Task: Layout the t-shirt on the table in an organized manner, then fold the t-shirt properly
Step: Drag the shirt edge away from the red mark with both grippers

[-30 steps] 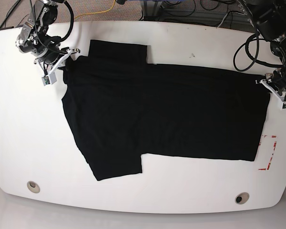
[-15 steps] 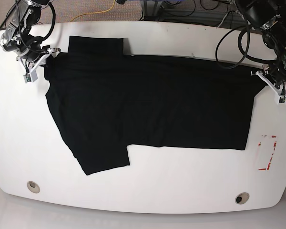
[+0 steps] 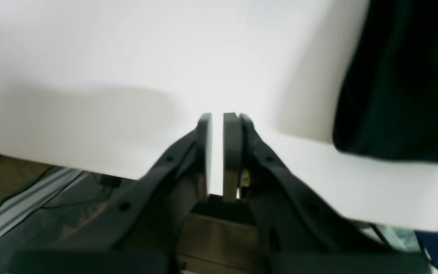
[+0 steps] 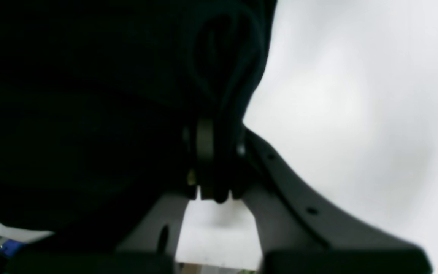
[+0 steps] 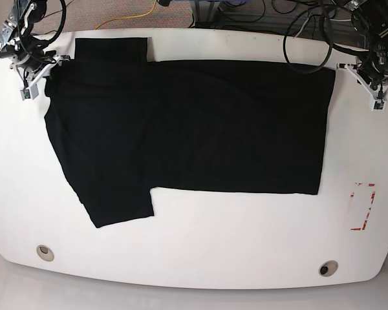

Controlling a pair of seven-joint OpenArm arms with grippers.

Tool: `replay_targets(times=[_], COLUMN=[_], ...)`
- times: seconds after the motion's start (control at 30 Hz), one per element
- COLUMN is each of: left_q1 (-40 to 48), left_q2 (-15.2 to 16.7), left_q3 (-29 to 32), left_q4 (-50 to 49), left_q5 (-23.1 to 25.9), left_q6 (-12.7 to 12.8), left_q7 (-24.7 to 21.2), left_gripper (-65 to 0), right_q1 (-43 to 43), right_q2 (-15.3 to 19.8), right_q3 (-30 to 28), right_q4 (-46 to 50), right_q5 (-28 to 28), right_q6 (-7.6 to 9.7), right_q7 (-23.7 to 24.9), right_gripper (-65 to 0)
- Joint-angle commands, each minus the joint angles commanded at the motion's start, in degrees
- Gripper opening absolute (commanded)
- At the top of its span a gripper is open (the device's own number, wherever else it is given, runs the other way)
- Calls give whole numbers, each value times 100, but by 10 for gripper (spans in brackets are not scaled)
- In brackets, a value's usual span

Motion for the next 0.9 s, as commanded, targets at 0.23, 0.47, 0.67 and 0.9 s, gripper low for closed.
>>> replay_targets(times=[0.23, 0.47, 0.67, 0.9], left_q1=[-53, -607, -1231, -1512], left_q2=[0, 0, 211, 229], left_q3=[-70, -44, 44, 519], left_q4=[35, 193, 220, 220], left_q5=[-18, -18, 9, 18], left_q6=[-53, -541, -541, -541], left_q7=[0, 343, 642, 633], left_gripper=[-612, -478, -374, -376], right_q1=[26, 105, 105, -176], right_q2=[-9, -9, -79, -360], right_q3=[-9, 9, 35, 97], right_q4=[-9, 255, 738, 1776], right_q5=[-9, -35, -35, 18], right_q6=[0, 0, 0, 0], right_q7=[0, -9, -9, -9], right_gripper=[-642, -514, -170, -59])
